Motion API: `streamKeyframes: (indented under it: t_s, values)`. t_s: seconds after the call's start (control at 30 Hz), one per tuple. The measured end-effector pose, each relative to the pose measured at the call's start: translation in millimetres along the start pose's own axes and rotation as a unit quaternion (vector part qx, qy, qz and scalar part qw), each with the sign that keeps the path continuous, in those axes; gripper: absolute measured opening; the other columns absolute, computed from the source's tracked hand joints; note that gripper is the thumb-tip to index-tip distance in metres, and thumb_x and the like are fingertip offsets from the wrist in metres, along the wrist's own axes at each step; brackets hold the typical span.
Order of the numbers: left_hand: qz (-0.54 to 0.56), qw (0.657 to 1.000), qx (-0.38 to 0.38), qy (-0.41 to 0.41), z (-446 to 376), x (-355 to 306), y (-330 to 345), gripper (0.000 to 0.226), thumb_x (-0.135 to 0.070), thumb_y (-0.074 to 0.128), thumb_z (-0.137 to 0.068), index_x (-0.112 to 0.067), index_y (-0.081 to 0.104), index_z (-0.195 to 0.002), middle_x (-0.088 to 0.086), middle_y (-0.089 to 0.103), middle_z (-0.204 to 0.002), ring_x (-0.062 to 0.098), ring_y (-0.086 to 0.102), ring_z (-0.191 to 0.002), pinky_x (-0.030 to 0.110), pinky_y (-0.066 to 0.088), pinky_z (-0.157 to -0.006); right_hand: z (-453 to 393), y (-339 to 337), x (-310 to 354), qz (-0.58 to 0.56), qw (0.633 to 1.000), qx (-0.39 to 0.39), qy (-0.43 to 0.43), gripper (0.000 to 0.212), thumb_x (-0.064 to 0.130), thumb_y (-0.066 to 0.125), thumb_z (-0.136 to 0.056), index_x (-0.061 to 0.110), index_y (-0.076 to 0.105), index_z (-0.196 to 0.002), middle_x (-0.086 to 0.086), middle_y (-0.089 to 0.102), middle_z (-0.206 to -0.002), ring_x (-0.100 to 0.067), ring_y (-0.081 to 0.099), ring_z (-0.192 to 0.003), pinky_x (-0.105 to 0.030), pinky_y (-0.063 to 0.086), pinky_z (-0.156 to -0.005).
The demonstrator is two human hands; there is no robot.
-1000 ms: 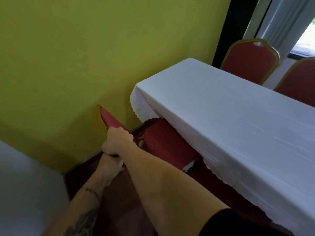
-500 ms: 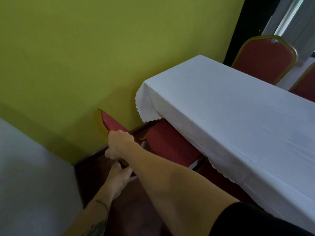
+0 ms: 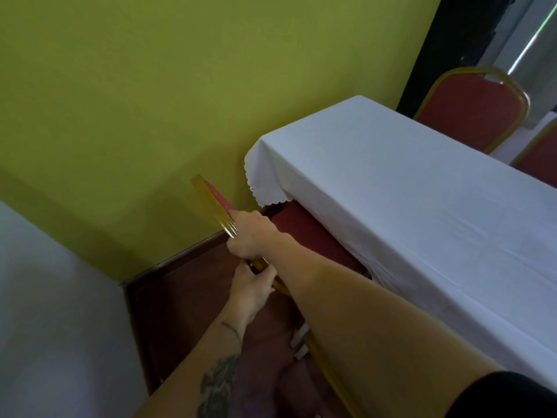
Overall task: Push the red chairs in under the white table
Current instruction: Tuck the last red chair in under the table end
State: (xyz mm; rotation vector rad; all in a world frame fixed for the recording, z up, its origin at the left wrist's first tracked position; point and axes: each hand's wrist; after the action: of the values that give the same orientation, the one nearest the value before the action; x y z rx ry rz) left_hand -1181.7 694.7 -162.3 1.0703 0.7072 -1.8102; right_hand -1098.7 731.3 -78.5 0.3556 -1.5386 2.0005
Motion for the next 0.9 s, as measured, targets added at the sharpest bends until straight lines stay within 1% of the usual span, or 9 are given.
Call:
streamKeyframes:
  t_s: [0.13, 0.2, 0.27, 0.37, 0.47, 0.53, 0.63, 0.77, 0.9]
  values:
    - [-0.004, 1.000, 0.006, 0.008, -10.4, 3.1, 2.2, 0.059, -0.034, 0.077, -0.084, -0.026, 0.050, -0.135, -0.005, 0.063, -0.121, 0.010, 0.063, -0.101, 0.024, 0.056, -0.065, 0.1, 1.6, -6.7, -0.049, 0.998, -0.021, 0.013, 0.038, 0.023, 0.065, -0.089, 0.019, 0.061, -0.127, -0.009, 0.068, -0.108, -0.035, 0.067, -0.096, -0.048, 0.059, -0.088]
    - [0.006, 1.000, 0.013, 0.017, -12.2, 3.7, 1.0, 0.057, -0.034, 0.077, -0.084, -0.030, 0.051, -0.135, -0.006, 0.062, -0.121, 0.007, 0.062, -0.100, 0.025, 0.056, -0.066, 0.9, 3.7, -11.2, -0.095, 0.995, -0.035, 0.024, 0.048, 0.030, 0.070, -0.092, 0.020, 0.062, -0.139, -0.010, 0.070, -0.121, -0.034, 0.067, -0.108, -0.048, 0.057, -0.096]
    - [0.019, 0.999, 0.024, 0.023, -13.0, 3.5, -0.5, 0.049, -0.032, 0.076, -0.086, -0.037, 0.051, -0.128, -0.014, 0.061, -0.112, 0.004, 0.061, -0.096, 0.031, 0.058, -0.076, 4.9, 5.7, -16.3, -0.144, 0.988, -0.042, 0.042, 0.059, 0.037, 0.072, -0.095, 0.018, 0.059, -0.150, -0.010, 0.069, -0.136, -0.030, 0.064, -0.123, -0.042, 0.052, -0.103]
    - [0.027, 0.999, 0.032, 0.027, -15.0, 1.6, -4.4, 0.045, -0.025, 0.074, -0.090, -0.027, 0.054, -0.129, -0.007, 0.065, -0.118, 0.012, 0.064, -0.101, 0.038, 0.057, -0.083, 14.0, 7.5, -26.8, -0.220, 0.970, -0.072, 0.080, 0.050, 0.031, 0.070, -0.098, 0.016, 0.066, -0.145, -0.008, 0.072, -0.134, -0.022, 0.067, -0.119, -0.030, 0.050, -0.098]
    - [0.021, 0.999, 0.027, 0.017, -13.0, -6.8, -5.9, 0.053, -0.027, 0.075, -0.089, -0.023, 0.052, -0.136, 0.000, 0.064, -0.119, 0.021, 0.065, -0.104, 0.040, 0.058, -0.080, 30.8, 6.8, -36.0, -0.275, 0.950, -0.087, 0.119, 0.051, 0.032, 0.075, -0.095, 0.013, 0.068, -0.142, -0.009, 0.072, -0.135, -0.021, 0.069, -0.119, -0.037, 0.051, -0.109]
    - [-0.025, 1.000, 0.003, 0.010, -8.0, -13.0, -4.0, 0.043, -0.031, 0.075, -0.088, -0.021, 0.058, -0.127, 0.001, 0.067, -0.109, 0.020, 0.067, -0.095, 0.043, 0.061, -0.080, 47.7, 2.1, -43.2, -0.292, 0.943, -0.098, 0.127, 0.054, 0.031, 0.076, -0.095, 0.009, 0.066, -0.143, -0.008, 0.071, -0.135, -0.019, 0.070, -0.115, -0.038, 0.051, -0.110]
    - [-0.165, 0.986, -0.027, 0.019, 0.7, -12.1, -7.3, 0.034, -0.042, 0.072, -0.080, -0.019, 0.069, -0.106, 0.009, 0.073, -0.102, 0.030, 0.071, -0.092, 0.048, 0.060, -0.086, 75.8, -7.3, -55.3, -0.304, 0.934, -0.130, 0.135, 0.049, 0.028, 0.077, -0.095, 0.008, 0.069, -0.139, -0.003, 0.075, -0.120, -0.006, 0.066, -0.090, -0.030, 0.050, -0.101]
    - [-0.250, 0.968, -0.003, 0.021, 36.7, -4.5, -8.9, 0.008, -0.024, 0.065, -0.083, -0.018, 0.071, -0.081, 0.005, 0.072, -0.084, 0.034, 0.071, -0.095, 0.044, 0.058, -0.083, 119.0, -19.1, -75.5, -0.297, 0.937, -0.125, 0.139, 0.033, 0.025, 0.076, -0.096, 0.009, 0.078, -0.125, 0.004, 0.074, -0.103, -0.018, 0.066, -0.108, -0.040, 0.053, -0.105]
    - [-0.239, 0.970, 0.039, -0.006, 78.3, -0.5, 10.6, 0.028, -0.017, 0.063, -0.093, -0.014, 0.065, -0.121, 0.008, 0.072, -0.098, 0.025, 0.072, -0.093, 0.037, 0.058, -0.075, 162.3, -11.6, -100.6, -0.282, 0.944, -0.086, 0.148, 0.033, 0.021, 0.073, -0.098, 0.007, 0.075, -0.128, 0.000, 0.072, -0.102, -0.022, 0.070, -0.108, -0.044, 0.058, -0.102]
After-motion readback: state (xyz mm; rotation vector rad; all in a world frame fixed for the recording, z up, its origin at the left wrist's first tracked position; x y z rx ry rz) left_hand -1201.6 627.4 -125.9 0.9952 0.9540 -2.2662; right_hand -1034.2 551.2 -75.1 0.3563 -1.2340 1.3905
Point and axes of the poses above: each hand's wrist, its own z-axis away from the middle knuckle, its own y-axis out of the palm, x = y × z
